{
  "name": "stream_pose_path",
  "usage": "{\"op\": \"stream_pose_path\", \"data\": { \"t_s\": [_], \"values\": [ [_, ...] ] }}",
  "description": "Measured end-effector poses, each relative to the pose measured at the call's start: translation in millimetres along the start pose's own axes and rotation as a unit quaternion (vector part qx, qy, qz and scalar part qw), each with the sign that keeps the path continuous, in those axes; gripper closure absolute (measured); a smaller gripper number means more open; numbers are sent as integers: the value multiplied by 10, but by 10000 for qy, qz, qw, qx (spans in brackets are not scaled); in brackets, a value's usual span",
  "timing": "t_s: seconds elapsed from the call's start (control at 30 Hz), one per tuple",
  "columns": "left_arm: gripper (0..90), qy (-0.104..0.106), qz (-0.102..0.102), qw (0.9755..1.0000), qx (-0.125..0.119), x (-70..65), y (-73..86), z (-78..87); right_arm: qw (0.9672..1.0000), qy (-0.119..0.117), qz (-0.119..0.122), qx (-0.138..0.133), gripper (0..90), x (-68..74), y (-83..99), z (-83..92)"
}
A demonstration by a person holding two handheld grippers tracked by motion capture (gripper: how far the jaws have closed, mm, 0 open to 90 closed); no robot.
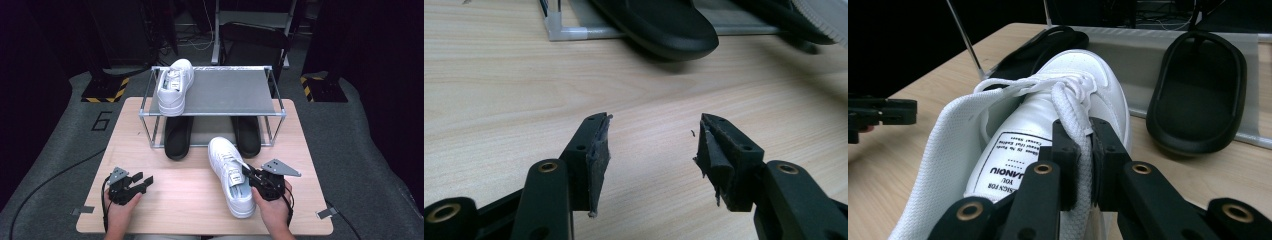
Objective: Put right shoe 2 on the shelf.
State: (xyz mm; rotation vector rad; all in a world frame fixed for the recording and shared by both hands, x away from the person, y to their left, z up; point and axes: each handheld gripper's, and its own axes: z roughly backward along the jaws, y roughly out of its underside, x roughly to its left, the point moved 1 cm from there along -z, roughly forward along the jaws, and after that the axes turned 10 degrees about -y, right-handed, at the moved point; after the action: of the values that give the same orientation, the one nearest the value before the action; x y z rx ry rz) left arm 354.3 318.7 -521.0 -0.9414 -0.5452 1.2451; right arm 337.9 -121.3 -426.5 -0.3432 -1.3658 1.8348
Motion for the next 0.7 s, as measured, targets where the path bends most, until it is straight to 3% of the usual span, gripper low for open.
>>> {"op": "stream_pose_path", "data": {
  "t_s": [0.17,0.7],
  "values": [
    [450,-16,8,10000,7,8,0,2,9999,-139,-28,-54,827,11,-64,46],
    [445,-47,26,10000,-7,2,10,1,9996,-253,80,-45,826,33,-263,171]
  ]
}}
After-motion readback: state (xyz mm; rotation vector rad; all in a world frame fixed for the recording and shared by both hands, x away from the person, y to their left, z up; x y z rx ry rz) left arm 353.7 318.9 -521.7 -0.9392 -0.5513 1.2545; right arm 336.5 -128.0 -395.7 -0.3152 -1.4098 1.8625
